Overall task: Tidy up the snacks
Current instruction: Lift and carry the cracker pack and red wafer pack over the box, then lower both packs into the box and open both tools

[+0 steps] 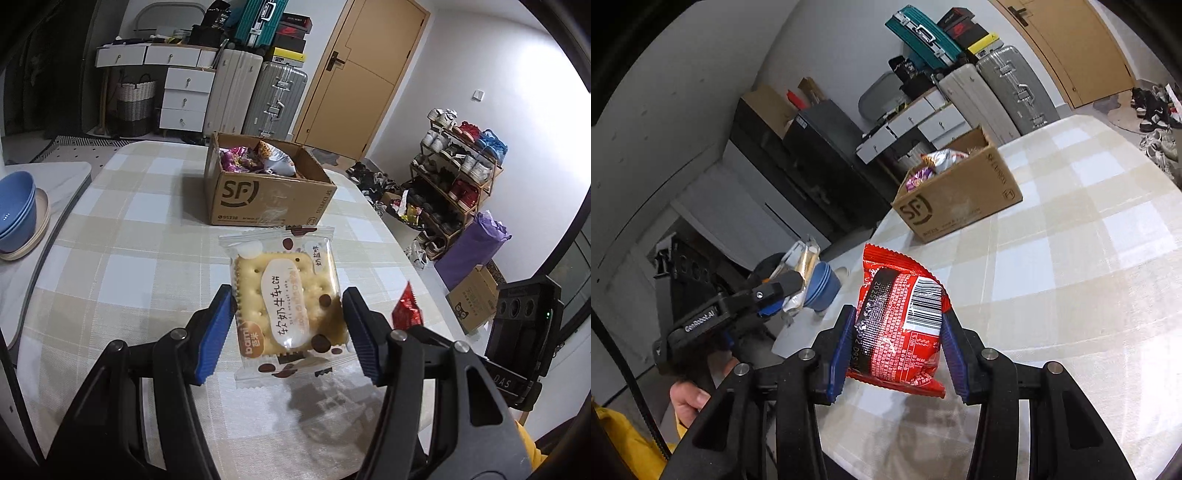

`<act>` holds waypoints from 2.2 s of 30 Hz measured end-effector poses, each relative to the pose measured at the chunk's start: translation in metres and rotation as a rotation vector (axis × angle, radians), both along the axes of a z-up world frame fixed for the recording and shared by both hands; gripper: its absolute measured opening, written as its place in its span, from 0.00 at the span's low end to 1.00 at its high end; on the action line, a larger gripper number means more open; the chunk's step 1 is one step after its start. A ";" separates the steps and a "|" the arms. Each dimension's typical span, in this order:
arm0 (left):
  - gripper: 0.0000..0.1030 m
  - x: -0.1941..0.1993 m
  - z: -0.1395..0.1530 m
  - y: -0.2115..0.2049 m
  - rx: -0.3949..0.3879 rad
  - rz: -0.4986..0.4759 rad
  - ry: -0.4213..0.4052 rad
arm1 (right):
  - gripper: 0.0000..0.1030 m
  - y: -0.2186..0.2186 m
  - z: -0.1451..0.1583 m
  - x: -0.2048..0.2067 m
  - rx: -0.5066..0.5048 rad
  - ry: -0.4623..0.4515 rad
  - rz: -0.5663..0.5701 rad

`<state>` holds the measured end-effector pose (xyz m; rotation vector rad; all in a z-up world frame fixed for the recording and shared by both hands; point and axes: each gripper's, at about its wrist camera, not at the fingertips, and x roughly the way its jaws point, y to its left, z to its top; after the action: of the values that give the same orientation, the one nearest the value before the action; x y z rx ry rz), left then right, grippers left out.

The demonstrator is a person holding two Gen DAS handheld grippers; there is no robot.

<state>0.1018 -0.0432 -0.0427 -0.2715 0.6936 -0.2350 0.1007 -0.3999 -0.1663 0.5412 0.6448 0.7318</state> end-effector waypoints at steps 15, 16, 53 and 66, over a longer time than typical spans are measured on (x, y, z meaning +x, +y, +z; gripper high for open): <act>0.55 0.073 0.036 0.010 0.020 0.008 -0.008 | 0.44 0.003 0.088 0.082 -0.041 -0.155 0.023; 0.55 0.082 0.041 0.012 0.021 0.010 -0.017 | 0.44 0.004 0.096 0.092 -0.053 -0.164 0.021; 0.56 0.374 0.067 0.024 0.138 0.009 -0.004 | 0.45 0.084 0.047 0.349 -0.351 0.096 0.178; 0.56 0.391 0.041 0.012 0.140 -0.042 0.059 | 0.52 0.090 0.070 0.332 -0.421 -0.046 0.133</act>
<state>0.4926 -0.0315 -0.0015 -0.1304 0.7711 -0.2184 0.4323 -0.3095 -0.0965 0.0952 0.7717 0.7052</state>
